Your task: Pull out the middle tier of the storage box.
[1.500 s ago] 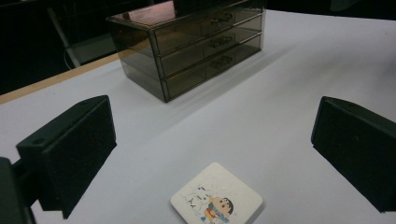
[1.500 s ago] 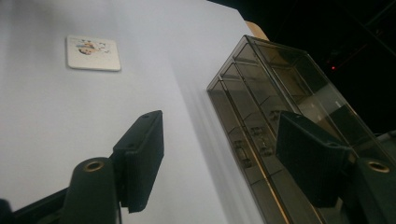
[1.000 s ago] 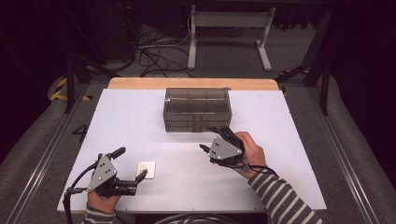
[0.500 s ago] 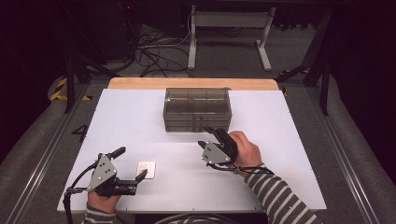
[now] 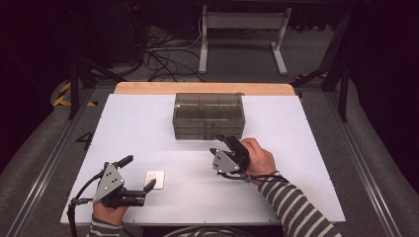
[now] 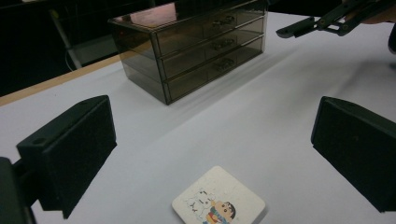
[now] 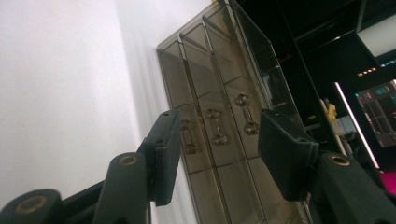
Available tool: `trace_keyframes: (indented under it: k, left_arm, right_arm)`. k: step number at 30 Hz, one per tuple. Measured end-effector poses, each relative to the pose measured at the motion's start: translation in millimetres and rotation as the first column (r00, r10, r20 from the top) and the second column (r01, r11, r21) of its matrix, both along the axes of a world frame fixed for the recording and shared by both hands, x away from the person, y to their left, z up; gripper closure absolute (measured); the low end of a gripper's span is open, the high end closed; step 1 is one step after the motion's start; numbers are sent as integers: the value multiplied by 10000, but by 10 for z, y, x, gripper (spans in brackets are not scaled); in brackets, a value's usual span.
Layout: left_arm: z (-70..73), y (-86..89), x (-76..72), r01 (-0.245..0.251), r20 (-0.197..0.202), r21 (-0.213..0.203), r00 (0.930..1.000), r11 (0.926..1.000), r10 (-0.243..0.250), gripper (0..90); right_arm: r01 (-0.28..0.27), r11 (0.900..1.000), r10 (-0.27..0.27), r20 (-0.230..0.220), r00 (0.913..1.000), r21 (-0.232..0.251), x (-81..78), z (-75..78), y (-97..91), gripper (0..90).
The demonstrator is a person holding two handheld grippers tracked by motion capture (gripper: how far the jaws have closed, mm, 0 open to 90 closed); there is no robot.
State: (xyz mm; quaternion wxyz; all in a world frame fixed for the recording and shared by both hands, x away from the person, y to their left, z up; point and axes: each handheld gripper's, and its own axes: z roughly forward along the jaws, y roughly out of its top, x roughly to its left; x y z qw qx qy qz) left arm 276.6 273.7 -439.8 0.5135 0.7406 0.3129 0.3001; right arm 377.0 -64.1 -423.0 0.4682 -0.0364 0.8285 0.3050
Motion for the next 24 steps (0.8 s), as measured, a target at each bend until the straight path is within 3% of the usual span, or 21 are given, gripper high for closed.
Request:
trace_keyframes:
  k: [2,6,12,24]
  left_arm:
    - [0,1,0,-5,-1,5,10000,10000,5,7]
    - [-1,-1,-4,-26,-27,0,10000,10000,26,9]
    - [-2,7,-4,-31,-50,-23,10000,10000,31,9]
    - [-2,10,-4,-24,-31,-14,10000,10000,24,9]
  right_arm:
    - [277,9996,-276,427,9987,-21,8,-44,21,524]
    - [427,9990,-413,806,9959,-157,21,-90,53,525]
    - [953,9934,-826,1797,9803,-631,40,-218,125,557]
    - [1326,9860,-1045,2439,9641,-1014,115,-333,183,596]
